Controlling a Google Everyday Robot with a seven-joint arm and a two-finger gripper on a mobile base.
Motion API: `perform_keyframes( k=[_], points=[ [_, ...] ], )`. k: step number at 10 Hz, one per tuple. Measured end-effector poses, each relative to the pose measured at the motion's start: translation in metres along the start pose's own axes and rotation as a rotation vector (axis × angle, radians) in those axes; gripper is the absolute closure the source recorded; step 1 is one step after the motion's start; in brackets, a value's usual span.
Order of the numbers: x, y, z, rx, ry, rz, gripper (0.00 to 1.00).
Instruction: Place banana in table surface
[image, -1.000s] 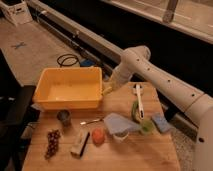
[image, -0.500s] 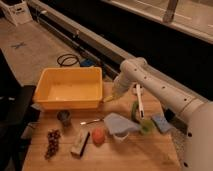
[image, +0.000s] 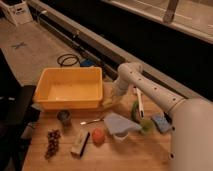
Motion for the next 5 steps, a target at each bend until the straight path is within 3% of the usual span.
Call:
perform_keyframes(
  k=[5],
  points=[
    [-0.0008,-0.0003,-0.0001,0.000,-0.001,-0.002,0.39]
  ],
)
